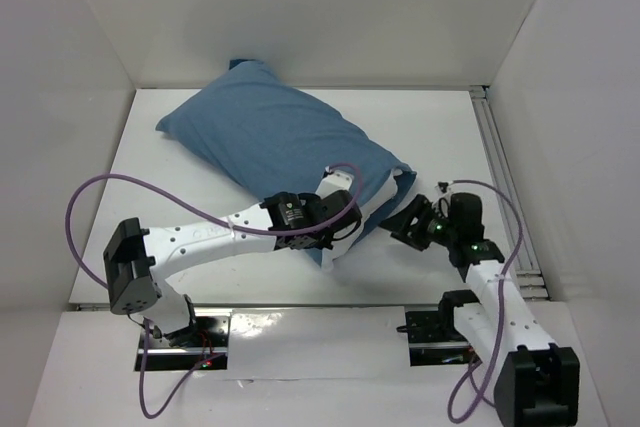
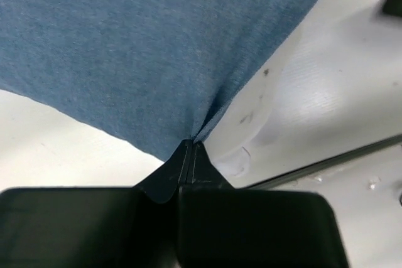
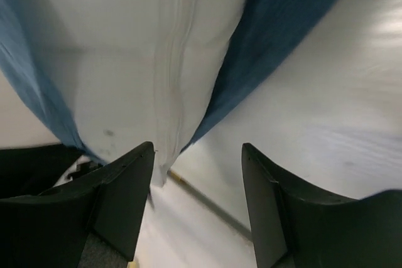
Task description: Put the pillow into the pillowcase
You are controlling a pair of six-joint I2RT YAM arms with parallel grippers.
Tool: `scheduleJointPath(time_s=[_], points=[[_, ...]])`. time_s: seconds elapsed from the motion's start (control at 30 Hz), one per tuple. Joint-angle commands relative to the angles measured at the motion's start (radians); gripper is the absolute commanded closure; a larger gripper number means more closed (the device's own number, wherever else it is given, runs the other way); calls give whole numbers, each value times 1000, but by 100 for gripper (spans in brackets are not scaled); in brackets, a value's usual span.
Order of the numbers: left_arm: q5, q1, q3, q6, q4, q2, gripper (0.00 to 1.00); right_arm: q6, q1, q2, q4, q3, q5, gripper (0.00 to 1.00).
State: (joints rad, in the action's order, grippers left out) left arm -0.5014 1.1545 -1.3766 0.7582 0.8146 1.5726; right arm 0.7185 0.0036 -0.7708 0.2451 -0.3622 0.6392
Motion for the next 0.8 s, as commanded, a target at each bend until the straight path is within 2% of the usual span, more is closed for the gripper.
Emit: scheduleJointPath(time_s=[0.0,0.1,0.13,0.27,0.33,0.37,0.4,0.43,0.5,0.57,0.63,0.7,0.77], points=[[56,-1,-53,18,17,-62,100,223,159,34,-328,62,-22,35],[99,-1,-64,18,8,-106,100,233,304,-60,-423,45,-120,32],[109,-1,-64,7,-3,-106,100,233,400,-99,-472,36,-187,31],[150,-1,-97,-2,-3,-117,100,220,522,-327,-697,-7,-300,32],[190,-1,-134,-11,-3,-126,100,206,513,-491,-829,-70,-267,63],[252,8,-169,-22,-3,-126,100,206,498,-574,-863,-99,-228,78],[295,8,-189,-22,-20,-138,100,206,480,-594,-883,-134,-190,91],[344,8,-211,-33,-37,-138,100,206,454,-594,-877,-208,-150,100],[484,31,-261,-43,-103,-151,100,206,444,-544,-810,-274,-174,100],[530,46,-367,-43,-114,-151,100,154,458,-435,-651,-369,-286,100],[573,59,-474,-53,-114,-108,100,142,490,-380,-623,-395,-367,100],[631,59,-536,-66,-130,-77,100,174,527,-390,-665,-365,-441,100],[658,59,-604,-89,-155,-28,100,229,599,-480,-847,-238,-510,100]])
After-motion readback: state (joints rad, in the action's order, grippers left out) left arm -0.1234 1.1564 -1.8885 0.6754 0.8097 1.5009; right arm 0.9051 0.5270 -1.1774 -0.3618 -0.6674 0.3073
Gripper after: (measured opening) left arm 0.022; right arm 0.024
